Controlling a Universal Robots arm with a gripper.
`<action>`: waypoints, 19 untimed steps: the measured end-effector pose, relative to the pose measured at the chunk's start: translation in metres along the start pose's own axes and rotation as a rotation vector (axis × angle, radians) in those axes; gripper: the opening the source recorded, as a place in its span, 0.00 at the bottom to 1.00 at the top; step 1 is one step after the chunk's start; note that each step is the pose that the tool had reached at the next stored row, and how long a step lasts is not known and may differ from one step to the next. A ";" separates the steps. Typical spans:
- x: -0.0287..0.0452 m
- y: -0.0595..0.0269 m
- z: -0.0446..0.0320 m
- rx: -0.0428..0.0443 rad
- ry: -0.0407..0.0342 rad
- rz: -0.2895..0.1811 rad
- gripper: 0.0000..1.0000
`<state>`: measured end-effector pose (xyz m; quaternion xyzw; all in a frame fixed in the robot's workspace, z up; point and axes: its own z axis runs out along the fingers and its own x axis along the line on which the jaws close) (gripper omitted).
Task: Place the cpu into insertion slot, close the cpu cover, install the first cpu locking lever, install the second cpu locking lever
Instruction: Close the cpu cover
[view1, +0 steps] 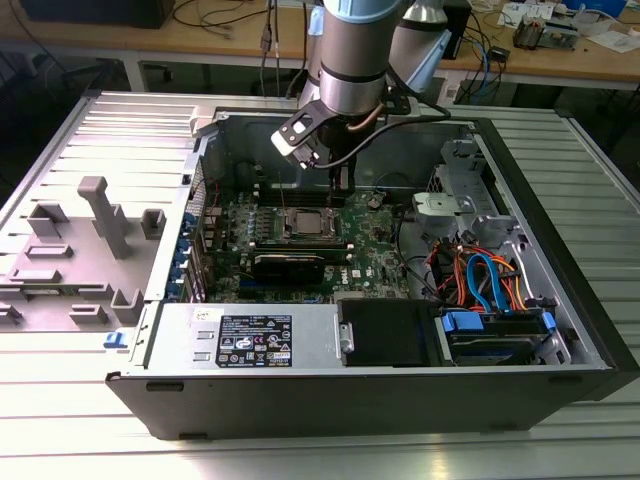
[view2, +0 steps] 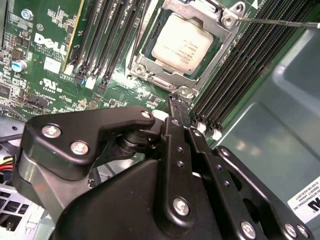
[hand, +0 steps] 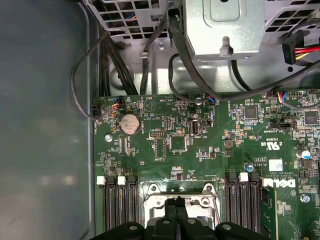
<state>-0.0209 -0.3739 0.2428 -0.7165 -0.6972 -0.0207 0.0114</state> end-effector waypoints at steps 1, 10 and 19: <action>0.0000 0.0000 0.0000 -0.0001 0.0000 0.000 0.11; -0.0017 -0.0174 0.0066 -0.0021 0.0002 -0.018 0.11; -0.0032 -0.0439 0.0221 -0.0005 0.0007 -0.051 0.11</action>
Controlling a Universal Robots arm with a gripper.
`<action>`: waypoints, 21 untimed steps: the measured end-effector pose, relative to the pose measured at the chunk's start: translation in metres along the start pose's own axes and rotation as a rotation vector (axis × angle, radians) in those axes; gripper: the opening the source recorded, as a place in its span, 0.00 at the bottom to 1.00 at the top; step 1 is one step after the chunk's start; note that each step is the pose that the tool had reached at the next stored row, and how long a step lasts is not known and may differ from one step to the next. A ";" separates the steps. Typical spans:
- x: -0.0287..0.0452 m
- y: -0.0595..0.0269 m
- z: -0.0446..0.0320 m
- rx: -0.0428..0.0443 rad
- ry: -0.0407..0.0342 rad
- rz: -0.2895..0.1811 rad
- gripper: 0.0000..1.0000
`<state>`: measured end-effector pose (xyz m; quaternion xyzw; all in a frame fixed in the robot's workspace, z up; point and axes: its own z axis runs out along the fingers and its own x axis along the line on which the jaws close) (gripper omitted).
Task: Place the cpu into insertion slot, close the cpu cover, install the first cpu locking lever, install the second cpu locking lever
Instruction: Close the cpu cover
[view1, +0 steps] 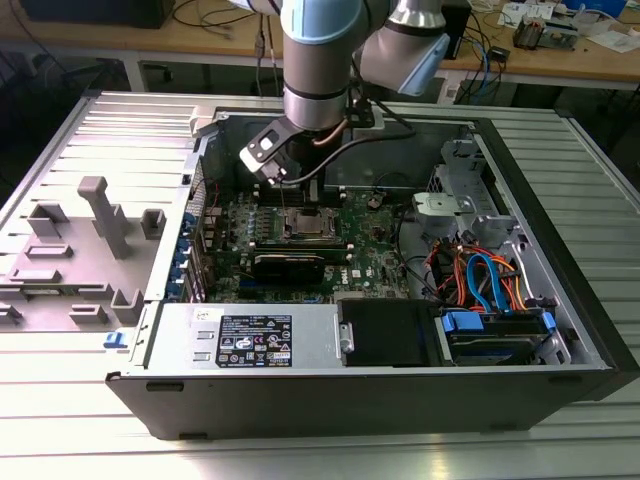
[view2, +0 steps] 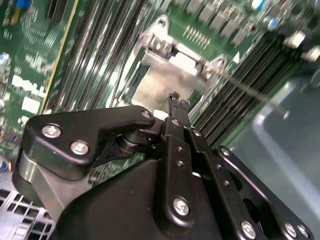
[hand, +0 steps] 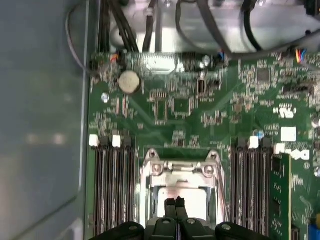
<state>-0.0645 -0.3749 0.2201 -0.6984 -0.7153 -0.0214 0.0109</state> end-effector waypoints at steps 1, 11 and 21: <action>0.0001 -0.0042 0.0013 0.0000 0.0001 -0.001 0.11; -0.0002 -0.0226 0.0149 0.0011 -0.0005 -0.012 0.11; 0.0002 -0.0223 0.0088 0.0005 0.0001 -0.012 0.11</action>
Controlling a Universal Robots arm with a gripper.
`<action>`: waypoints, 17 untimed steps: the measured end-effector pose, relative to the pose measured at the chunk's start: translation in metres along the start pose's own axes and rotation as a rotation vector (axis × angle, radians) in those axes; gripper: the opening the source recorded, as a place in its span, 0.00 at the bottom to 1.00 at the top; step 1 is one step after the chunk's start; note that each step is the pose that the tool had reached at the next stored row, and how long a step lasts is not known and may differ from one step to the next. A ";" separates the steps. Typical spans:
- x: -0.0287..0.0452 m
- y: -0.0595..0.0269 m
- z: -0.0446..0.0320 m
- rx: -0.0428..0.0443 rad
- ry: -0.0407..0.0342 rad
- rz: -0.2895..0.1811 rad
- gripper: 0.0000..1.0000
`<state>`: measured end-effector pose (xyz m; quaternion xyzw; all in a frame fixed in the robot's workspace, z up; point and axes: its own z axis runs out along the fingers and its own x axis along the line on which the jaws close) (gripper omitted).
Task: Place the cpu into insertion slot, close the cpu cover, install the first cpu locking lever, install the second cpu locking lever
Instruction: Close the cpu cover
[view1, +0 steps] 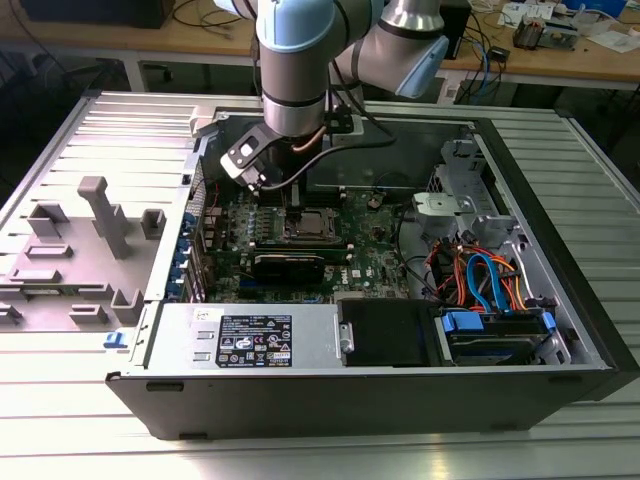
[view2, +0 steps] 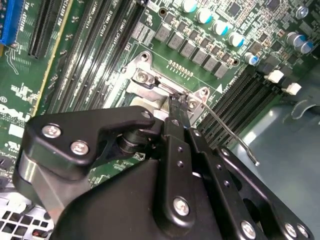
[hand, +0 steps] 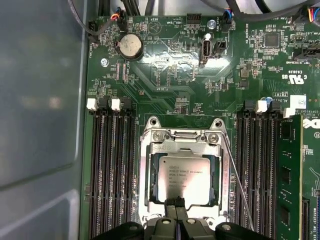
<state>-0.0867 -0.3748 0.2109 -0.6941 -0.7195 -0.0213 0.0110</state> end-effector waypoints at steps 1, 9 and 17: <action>0.0000 -0.0004 0.0008 0.0000 -0.0001 0.000 0.11; -0.0001 -0.0032 0.0048 -0.0002 -0.0009 0.000 0.11; -0.0004 0.0061 0.0033 0.0005 -0.0161 0.000 0.11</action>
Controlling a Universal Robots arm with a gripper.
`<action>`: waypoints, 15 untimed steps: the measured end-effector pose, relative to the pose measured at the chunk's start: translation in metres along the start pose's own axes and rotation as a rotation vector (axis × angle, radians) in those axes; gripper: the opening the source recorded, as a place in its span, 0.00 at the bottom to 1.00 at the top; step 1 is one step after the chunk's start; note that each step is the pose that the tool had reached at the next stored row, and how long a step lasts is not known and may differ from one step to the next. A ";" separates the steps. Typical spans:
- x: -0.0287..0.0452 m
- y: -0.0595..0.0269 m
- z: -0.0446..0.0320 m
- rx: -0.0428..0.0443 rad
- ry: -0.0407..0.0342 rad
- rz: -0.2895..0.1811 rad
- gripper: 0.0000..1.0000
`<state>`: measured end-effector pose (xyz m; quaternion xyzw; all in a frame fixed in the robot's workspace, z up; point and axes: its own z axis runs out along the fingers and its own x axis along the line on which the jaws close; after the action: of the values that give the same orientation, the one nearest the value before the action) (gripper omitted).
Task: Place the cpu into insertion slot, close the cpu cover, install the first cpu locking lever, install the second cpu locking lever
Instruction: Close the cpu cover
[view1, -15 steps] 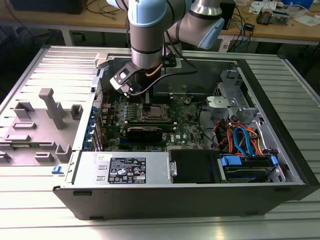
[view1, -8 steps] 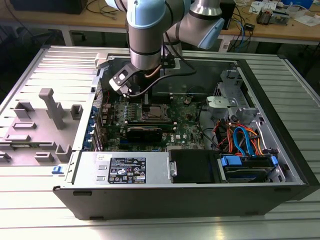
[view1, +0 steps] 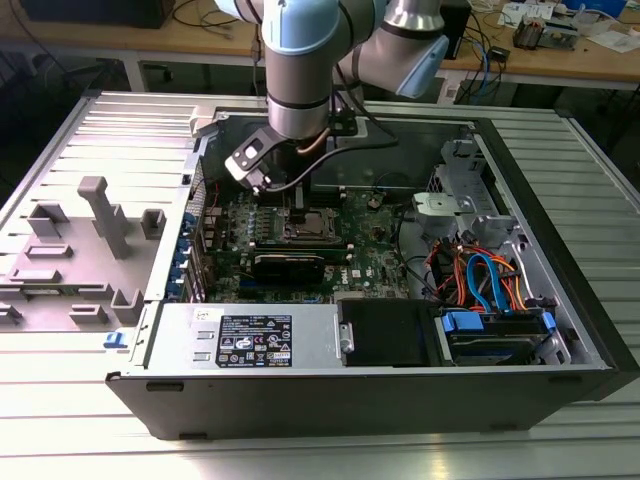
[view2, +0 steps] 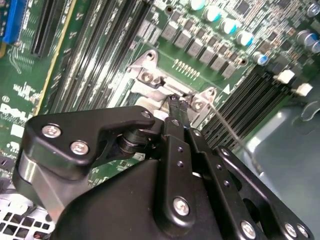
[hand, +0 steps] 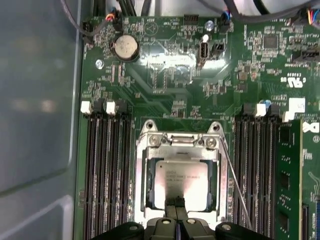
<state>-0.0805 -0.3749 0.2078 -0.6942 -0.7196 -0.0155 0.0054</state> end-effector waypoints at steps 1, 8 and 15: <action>-0.0001 0.0037 -0.0003 0.0001 -0.0024 0.000 0.11; -0.0008 0.0223 -0.0011 0.0009 -0.0135 0.000 0.11; -0.0007 0.0231 -0.0034 0.0014 -0.0133 0.000 0.11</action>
<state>-0.0575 -0.3748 0.2115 -0.6942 -0.7197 -0.0104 0.0011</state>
